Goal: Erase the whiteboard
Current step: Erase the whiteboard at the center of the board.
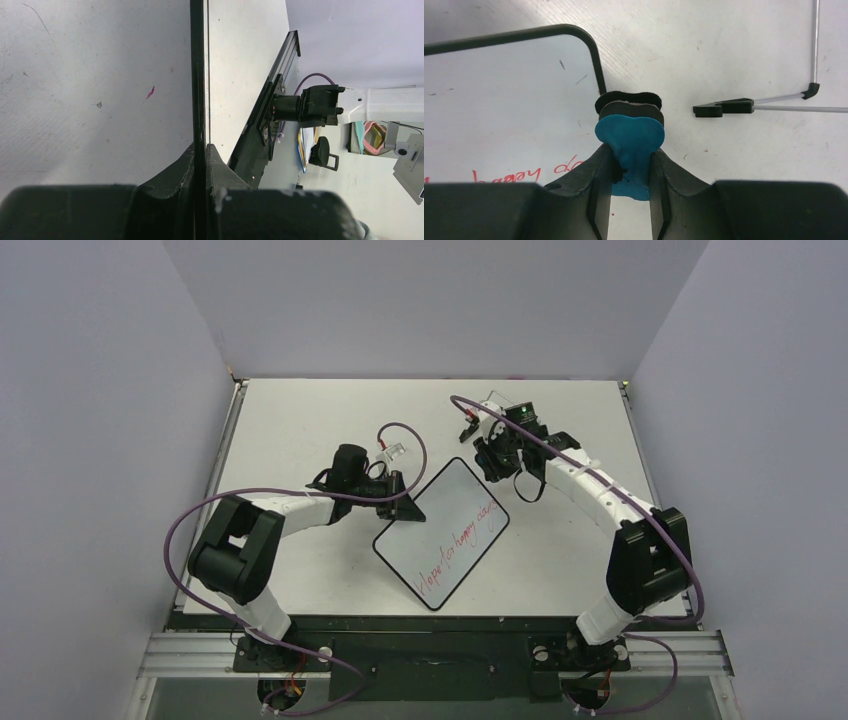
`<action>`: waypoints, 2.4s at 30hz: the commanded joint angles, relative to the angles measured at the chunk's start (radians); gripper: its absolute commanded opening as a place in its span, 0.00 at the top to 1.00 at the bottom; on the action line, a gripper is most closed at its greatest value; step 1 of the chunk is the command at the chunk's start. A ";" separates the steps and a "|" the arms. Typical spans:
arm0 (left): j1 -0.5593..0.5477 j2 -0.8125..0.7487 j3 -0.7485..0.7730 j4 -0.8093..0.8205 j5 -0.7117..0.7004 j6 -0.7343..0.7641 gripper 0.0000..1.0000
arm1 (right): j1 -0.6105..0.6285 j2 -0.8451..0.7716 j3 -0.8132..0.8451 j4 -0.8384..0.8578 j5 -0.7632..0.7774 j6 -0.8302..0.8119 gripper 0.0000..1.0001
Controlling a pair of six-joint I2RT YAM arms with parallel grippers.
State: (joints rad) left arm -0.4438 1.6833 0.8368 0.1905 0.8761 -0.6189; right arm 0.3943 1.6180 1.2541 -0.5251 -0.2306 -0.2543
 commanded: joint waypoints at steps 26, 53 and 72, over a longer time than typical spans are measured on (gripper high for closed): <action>0.003 -0.033 0.057 0.033 0.040 0.041 1.00 | 0.026 0.131 0.005 -0.136 0.059 -0.067 1.00; -0.004 -0.032 0.060 0.041 0.036 0.037 1.00 | -0.024 0.111 0.016 -0.109 -0.060 -0.048 1.00; -0.004 -0.039 0.051 0.049 0.037 0.030 1.00 | 0.031 0.103 0.051 -0.040 0.016 0.033 1.00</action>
State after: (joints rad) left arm -0.4435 1.6833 0.8494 0.1696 0.8757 -0.6086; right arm 0.5026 1.6936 1.2285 -0.6582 -0.3149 -0.3149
